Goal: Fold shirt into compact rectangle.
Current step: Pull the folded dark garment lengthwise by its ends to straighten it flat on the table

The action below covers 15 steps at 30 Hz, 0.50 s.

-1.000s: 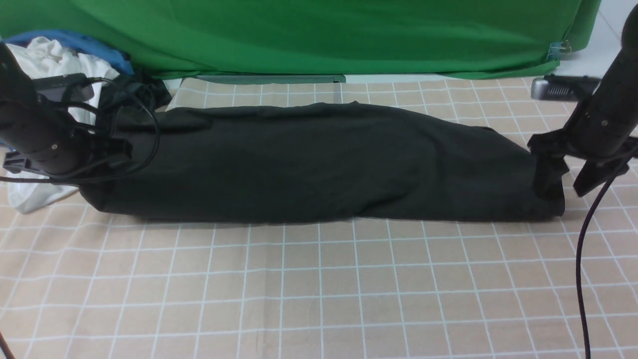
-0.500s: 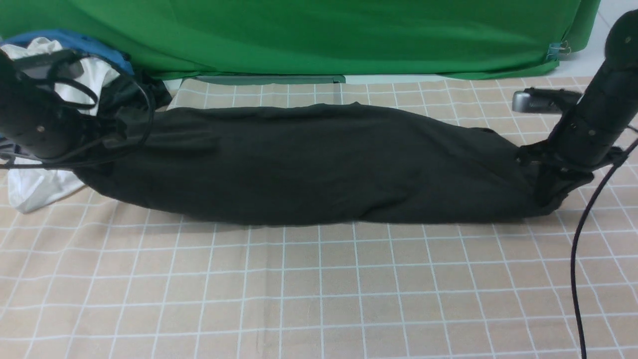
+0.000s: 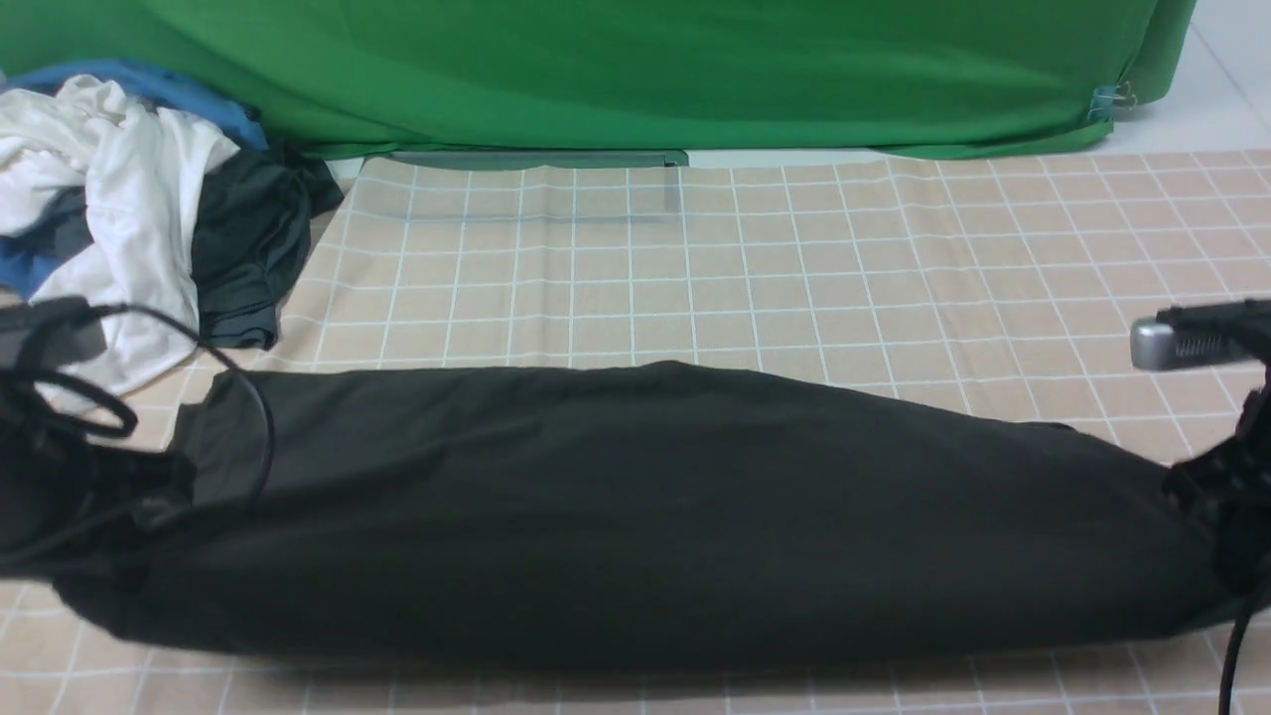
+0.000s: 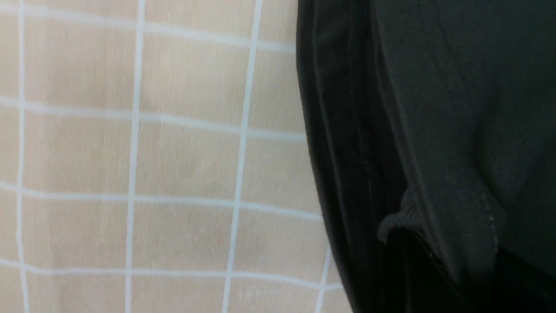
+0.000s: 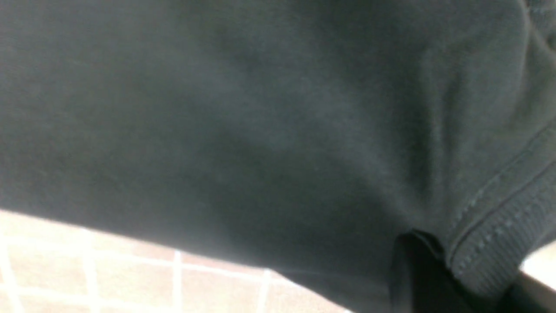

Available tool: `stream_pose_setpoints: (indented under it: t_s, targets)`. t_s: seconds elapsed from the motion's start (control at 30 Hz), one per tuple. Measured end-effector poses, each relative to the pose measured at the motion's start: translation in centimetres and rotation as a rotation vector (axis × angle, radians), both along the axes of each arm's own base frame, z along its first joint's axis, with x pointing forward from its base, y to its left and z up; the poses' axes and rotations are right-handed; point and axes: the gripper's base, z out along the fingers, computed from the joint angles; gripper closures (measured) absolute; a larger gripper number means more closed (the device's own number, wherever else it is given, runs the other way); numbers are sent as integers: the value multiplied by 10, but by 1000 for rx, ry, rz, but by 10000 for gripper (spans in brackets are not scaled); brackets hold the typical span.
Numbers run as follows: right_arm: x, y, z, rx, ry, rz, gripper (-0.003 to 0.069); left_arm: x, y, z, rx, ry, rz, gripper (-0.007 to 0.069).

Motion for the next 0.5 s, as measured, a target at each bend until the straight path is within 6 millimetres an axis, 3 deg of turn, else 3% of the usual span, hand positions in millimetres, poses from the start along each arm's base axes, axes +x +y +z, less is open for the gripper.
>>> stream_pose_setpoints:
  t_s: [0.17, 0.27, 0.37, 0.4, 0.5]
  targets:
    - [-3, -2, -7, -22, -7, -9, 339, -9, 0, -8, 4, 29, 49, 533]
    - [2, -2, 0, -24, -18, -19, 296, -8, 2, -6, 31, 24, 47, 445]
    - [10, -2, 19, -25, -76, -44, 319, -1, 7, 7, 76, -4, 41, 342]
    - [14, -1, 30, -16, -124, -53, 344, 4, 10, 15, 108, -28, 37, 293]
    - [24, 12, 57, 29, -275, -44, 459, 18, 14, 37, 129, -114, 75, 239]
